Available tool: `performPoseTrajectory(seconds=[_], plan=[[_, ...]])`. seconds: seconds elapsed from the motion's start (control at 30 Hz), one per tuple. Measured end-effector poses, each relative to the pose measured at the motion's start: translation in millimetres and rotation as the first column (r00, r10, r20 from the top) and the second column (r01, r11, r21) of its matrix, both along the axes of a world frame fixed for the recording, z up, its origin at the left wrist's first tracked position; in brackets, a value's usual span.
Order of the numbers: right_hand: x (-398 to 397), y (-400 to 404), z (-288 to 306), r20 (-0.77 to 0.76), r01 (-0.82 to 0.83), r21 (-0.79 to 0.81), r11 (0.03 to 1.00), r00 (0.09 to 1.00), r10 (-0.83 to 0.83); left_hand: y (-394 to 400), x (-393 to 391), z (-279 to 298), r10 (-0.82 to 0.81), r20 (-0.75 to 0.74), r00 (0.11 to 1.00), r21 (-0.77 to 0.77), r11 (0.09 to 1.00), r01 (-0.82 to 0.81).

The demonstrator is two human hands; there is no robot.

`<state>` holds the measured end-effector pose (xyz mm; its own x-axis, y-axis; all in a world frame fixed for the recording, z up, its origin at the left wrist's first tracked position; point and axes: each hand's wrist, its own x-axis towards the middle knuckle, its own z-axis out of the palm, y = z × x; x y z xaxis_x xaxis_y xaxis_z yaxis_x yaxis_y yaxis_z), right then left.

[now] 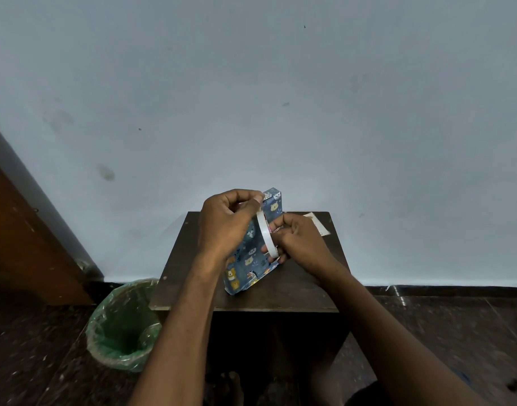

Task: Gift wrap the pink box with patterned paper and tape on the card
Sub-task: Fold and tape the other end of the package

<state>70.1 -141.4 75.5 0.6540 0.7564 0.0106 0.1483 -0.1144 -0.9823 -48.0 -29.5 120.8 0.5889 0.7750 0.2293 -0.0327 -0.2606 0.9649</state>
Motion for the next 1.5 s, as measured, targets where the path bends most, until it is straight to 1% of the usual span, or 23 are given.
performPoseTrajectory(seconds=[0.1,0.27,0.37,0.47,0.6,0.67,0.77,0.83,0.87,0.97,1.03,1.13,1.27,1.4,1.5], plan=[[-1.3,-0.9,0.8,-0.037,0.0,-0.024,1.0,0.999,0.0,-2.0,0.6,1.4,-0.004,0.027,1.0,-0.03,1.0,0.005],[-0.5,-0.4,-4.4,0.001,0.054,-0.007,0.998,0.999,-0.054,-1.1,-2.8,1.7,-0.092,-0.018,0.996,0.047,0.995,0.093],[1.4,-2.0,-4.3,-0.032,0.06,0.01,0.998,0.998,-0.06,-0.7,-3.6,3.3,-0.137,-0.043,0.99,0.063,0.988,0.14],[3.3,-3.6,-5.0,-0.05,0.052,0.029,0.998,0.997,-0.051,-1.9,-4.0,5.6,-0.151,-0.044,0.988,0.059,0.986,0.154],[4.9,-4.7,-6.9,-0.03,0.051,0.03,0.998,0.998,-0.05,-5.2,-3.7,7.4,-0.14,-0.037,0.989,0.043,0.989,0.141],[6.6,-6.0,-5.6,-0.027,0.025,0.011,1.0,0.999,-0.025,-5.5,-2.9,7.3,-0.14,-0.041,0.989,0.035,0.989,0.142],[14.8,-12.8,-1.5,-0.037,-0.066,-0.054,0.996,0.997,0.064,-5.7,-3.6,7.8,-0.14,-0.047,0.989,0.02,0.99,0.141],[20.1,-18.9,1.1,-0.054,-0.067,-0.037,0.997,0.996,0.065,-5.6,-4.4,8.3,-0.144,-0.065,0.987,0.007,0.989,0.145],[21.2,-20.6,2.2,-0.042,-0.036,0.013,0.999,0.998,0.037,-5.5,-4.7,8.8,-0.143,-0.078,0.987,0.007,0.99,0.144],[21.1,-21.9,7.5,0.096,0.093,0.242,0.966,0.988,-0.12,-5.3,-5.0,9.5,-0.147,-0.108,0.983,0.029,0.988,0.151],[20.5,-19.8,12.7,0.101,0.12,0.342,0.932,0.981,-0.164,-6.0,-6.3,10.4,-0.152,-0.144,0.978,0.058,0.985,0.162],[16.0,-15.7,18.1,0.119,0.106,0.4,0.91,0.979,-0.166,-6.1,-7.8,10.7,-0.174,-0.19,0.966,0.082,0.978,0.192],[6.9,-8.6,24.0,0.233,0.088,0.44,0.893,0.95,-0.209,-7.0,-9.2,11.9,-0.195,-0.195,0.961,0.105,0.97,0.218],[2.7,-4.8,27.1,0.346,0.113,0.466,0.878,0.89,-0.298,-7.2,-7.3,11.0,-0.206,-0.202,0.958,0.114,0.966,0.232],[1.2,-4.1,26.9,0.456,0.12,0.486,0.865,0.81,-0.368,-4.9,-6.0,7.5,-0.225,-0.192,0.955,0.093,0.965,0.246]])
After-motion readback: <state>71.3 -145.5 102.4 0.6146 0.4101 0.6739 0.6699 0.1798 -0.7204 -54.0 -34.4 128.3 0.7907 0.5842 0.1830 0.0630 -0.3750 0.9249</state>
